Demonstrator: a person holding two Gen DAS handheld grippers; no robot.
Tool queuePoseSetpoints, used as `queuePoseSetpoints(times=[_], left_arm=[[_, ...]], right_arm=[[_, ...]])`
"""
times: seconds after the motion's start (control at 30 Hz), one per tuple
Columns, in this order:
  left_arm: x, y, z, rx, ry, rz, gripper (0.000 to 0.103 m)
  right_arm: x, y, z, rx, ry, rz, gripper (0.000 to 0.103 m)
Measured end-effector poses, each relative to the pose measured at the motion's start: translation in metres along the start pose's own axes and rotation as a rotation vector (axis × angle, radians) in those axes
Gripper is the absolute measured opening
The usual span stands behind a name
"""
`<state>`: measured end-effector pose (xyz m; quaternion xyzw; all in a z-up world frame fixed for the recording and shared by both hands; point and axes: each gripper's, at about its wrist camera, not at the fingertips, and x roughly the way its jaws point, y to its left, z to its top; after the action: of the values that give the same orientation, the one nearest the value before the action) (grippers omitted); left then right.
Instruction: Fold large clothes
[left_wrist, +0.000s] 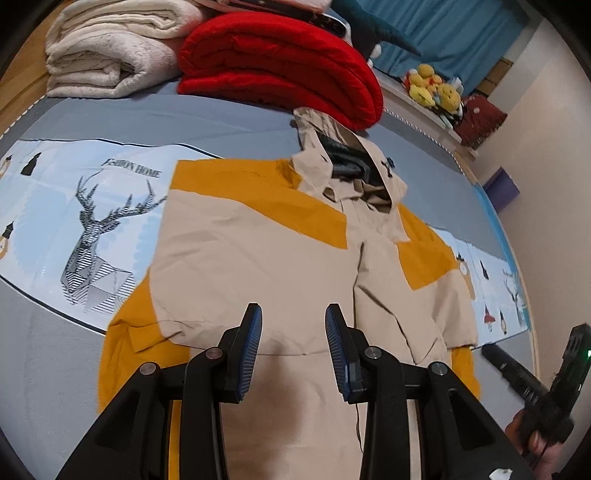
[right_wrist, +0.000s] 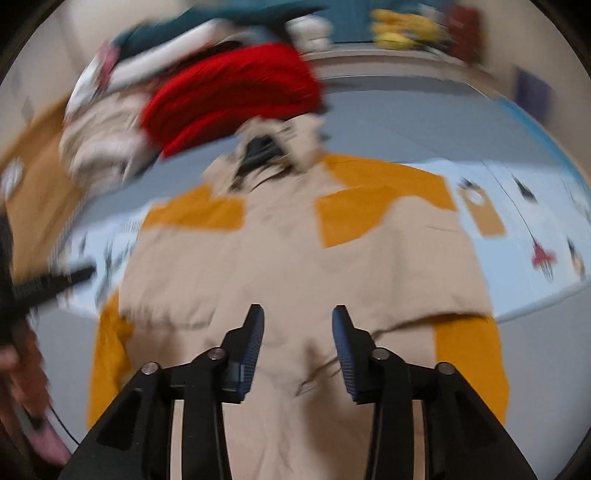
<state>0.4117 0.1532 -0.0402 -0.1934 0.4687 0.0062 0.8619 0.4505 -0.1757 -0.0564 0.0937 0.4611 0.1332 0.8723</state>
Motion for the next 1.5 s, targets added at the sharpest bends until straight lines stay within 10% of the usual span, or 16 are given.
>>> queuePoseSetpoints(times=[0.5, 0.77, 1.1, 1.5], left_arm=[[0.044, -0.07, -0.033, 0.247, 0.097, -0.099, 0.031], [0.043, -0.084, -0.041, 0.316, 0.095, -0.136, 0.031], [0.043, -0.104, -0.049, 0.348, 0.09, -0.209, 0.047], [0.044, -0.115, -0.051, 0.355, 0.035, -0.052, 0.051]], right_arm=[[0.106, -0.118, -0.03, 0.634, 0.305, 0.238, 0.043], [0.088, -0.071, -0.013, 0.505, 0.208, 0.277, 0.007], [0.053, 0.009, 0.014, 0.251, 0.105, 0.657, 0.005], [0.047, 0.04, 0.012, 0.154, 0.077, 0.661, 0.005]])
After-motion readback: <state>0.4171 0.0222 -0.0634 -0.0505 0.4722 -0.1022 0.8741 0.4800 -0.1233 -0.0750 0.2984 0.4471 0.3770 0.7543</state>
